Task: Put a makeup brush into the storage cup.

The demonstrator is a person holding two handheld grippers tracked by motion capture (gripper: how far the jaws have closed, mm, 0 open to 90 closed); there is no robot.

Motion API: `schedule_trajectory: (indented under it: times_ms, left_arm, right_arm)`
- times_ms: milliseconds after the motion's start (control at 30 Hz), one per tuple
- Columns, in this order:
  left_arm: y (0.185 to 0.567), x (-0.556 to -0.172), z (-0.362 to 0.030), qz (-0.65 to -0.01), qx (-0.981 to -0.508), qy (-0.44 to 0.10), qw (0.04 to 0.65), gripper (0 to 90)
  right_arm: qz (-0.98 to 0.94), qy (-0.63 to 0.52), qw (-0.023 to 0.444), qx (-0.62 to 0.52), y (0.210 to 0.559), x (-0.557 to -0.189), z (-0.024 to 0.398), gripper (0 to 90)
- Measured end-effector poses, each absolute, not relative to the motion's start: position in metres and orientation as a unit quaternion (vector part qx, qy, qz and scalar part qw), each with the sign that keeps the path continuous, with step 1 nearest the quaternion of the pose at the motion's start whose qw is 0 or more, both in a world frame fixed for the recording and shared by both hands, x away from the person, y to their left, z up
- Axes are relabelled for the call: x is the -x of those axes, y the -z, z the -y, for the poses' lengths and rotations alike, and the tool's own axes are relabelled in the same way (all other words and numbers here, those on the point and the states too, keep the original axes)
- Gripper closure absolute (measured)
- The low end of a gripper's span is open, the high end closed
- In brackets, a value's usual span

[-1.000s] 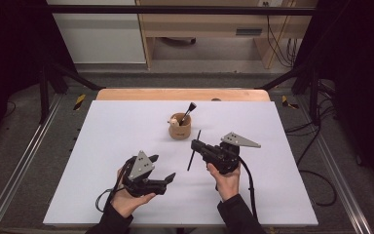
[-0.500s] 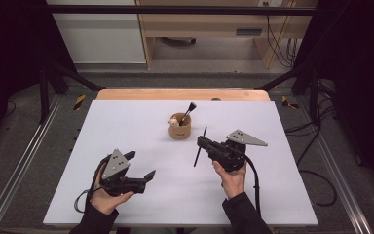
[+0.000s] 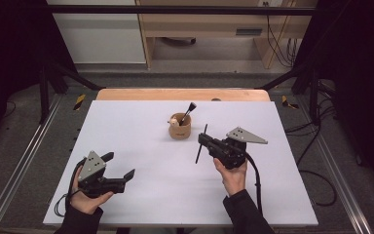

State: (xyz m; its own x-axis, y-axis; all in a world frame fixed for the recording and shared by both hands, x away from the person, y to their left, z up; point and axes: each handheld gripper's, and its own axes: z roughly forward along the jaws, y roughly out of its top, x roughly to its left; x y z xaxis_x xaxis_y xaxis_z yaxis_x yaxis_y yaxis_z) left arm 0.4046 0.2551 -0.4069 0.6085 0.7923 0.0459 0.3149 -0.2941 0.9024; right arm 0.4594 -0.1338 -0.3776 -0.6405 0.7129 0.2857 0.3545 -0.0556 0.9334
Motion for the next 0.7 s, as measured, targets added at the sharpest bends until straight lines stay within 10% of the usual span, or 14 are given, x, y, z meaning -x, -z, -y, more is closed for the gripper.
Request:
schedule_trajectory:
  times_ms: [700]
  left_arm:
    - [0.414, -0.404, -0.278, -0.372, -0.757, -0.254, 0.473, 7.2]
  right_arm:
    - [-0.674, -0.596, 0.193, -0.392, 0.362, -0.487, 0.119, 85.3]
